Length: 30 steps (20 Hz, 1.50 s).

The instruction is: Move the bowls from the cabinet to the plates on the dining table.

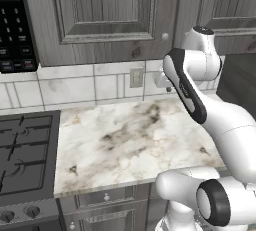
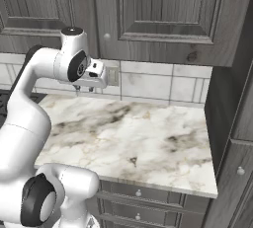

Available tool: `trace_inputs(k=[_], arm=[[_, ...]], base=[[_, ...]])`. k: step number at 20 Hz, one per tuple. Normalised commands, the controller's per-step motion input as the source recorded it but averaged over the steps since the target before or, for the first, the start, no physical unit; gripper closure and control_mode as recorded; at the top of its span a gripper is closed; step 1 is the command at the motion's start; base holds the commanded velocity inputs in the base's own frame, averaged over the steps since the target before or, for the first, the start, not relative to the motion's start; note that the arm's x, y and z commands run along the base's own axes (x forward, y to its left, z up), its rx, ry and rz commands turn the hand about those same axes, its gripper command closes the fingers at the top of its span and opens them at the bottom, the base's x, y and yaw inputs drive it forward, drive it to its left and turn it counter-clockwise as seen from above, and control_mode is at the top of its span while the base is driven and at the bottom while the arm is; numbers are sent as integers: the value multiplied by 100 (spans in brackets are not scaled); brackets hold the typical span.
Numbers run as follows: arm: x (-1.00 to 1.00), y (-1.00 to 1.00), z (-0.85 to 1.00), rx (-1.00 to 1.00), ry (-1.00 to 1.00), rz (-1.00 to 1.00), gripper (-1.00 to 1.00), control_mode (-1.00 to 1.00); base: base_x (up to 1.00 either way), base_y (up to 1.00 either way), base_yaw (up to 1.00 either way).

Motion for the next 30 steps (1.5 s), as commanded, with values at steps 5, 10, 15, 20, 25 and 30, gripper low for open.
trace_inputs(k=[5,10,15,20,25,30], arm=[[-5,0,0,0,-4,0,-100,-100],[-7,0,19,0,-10,0,-100,-100],[-1,-1,30,-1,-13,0,-100,-100],[0,-9,26,-2,-12,0,-100,-100],[0,-13,26,-4,-12,0,-100,-100],[0,-15,27,-1,-11,0,-100,-100]], base=[[0,0,0],[0,0,0],[0,0,0],[0,0,0],[0,0,0],[0,0,0]])
